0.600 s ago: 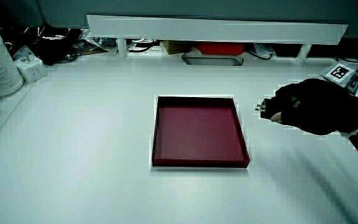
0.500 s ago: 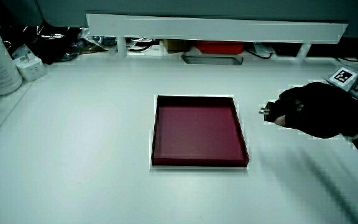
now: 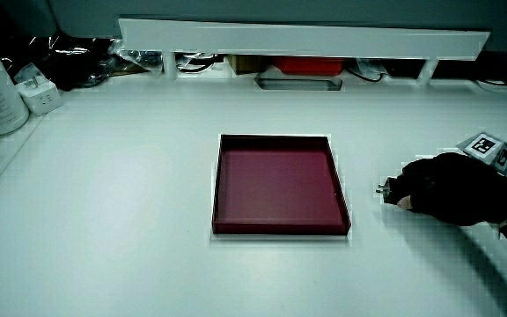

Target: Place charger on desk

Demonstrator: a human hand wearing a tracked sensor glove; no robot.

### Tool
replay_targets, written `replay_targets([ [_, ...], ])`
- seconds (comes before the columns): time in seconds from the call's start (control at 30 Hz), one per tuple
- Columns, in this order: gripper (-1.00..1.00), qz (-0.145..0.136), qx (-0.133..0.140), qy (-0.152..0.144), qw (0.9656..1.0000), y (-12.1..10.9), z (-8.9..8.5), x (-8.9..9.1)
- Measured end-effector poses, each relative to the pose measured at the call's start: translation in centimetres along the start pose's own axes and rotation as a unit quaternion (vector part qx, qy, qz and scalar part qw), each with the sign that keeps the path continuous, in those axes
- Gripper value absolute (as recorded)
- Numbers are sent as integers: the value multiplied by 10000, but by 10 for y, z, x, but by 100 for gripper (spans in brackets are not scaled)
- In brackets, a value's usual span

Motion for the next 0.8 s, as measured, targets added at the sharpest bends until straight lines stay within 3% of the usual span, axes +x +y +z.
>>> replay_targets([
  [0.37,0,-3,11,49,10000,1,-12,7],
  [0.6,-33,-92,57,-14,9999,2,-14,12],
  [0.67,-43,-1,-2,83,10000,-1,-11,6],
  [0.77,-57,-32,-100,6,9999,-2,-13,11],
  [0.8,-62,83,-347,470,9983,-2,-14,14],
])
